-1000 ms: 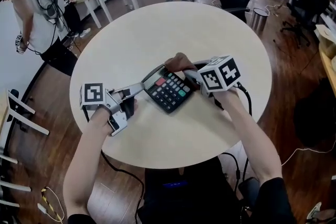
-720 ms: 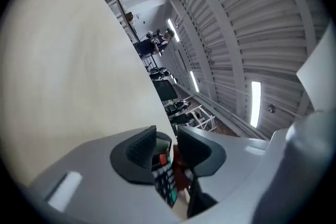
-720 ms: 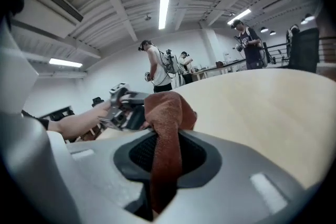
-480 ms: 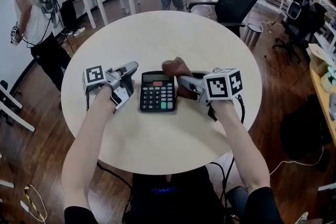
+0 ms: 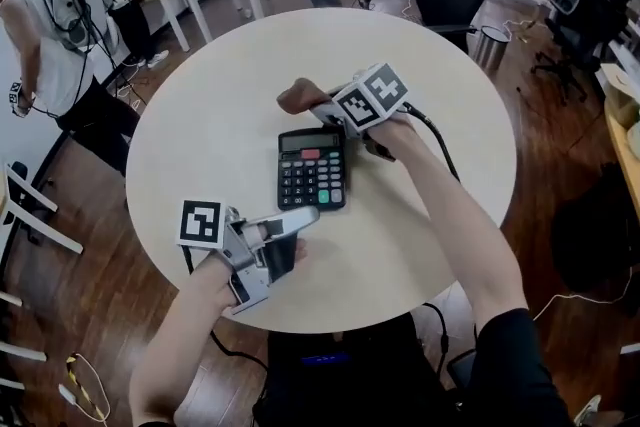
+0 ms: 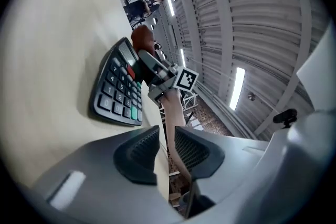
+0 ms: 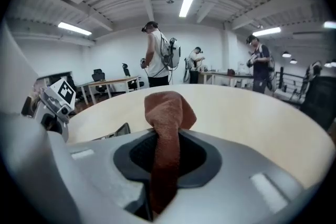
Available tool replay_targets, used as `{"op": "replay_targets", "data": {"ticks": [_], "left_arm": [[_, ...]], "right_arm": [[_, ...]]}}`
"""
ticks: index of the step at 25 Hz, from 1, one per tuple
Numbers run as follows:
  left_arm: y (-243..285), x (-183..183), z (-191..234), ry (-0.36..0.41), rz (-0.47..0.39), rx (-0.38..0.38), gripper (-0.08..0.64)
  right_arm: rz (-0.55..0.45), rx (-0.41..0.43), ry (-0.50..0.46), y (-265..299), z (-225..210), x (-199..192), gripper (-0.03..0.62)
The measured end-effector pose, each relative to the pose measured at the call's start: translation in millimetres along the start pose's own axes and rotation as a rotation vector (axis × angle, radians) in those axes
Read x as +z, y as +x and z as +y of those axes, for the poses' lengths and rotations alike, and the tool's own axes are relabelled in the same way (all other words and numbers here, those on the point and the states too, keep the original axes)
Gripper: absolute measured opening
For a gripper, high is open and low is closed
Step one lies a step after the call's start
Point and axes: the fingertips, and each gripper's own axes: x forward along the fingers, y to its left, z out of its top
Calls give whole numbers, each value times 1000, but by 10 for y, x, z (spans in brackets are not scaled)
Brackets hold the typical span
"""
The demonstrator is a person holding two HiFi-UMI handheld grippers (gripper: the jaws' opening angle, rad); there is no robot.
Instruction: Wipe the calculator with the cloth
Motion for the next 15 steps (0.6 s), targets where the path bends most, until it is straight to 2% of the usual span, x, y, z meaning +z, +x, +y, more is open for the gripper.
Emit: {"op": "replay_targets", "data": {"ticks": [3,5,9,12,14,15], "left_arm": [[89,157,100,-69,-90,76,86],[41,401,189,-99,-192,119,109],[-251,733,275,-51,-315,178,115],[-445,862,239,-30,-397,171,142],[-600,968,263,1,-448,188,158],[-675,1020,279,8,-471,196,161]], "right_arm": [[31,147,112,130,96,-116,64],[41,179,156,103,129,-175,64],[37,143,242,-43,214,-204,64],[-28,102,355,-237,310,-220,64],[-72,133,401,-384,463,-264,64],[-77,151,391,-448,536,-292,64]]}}
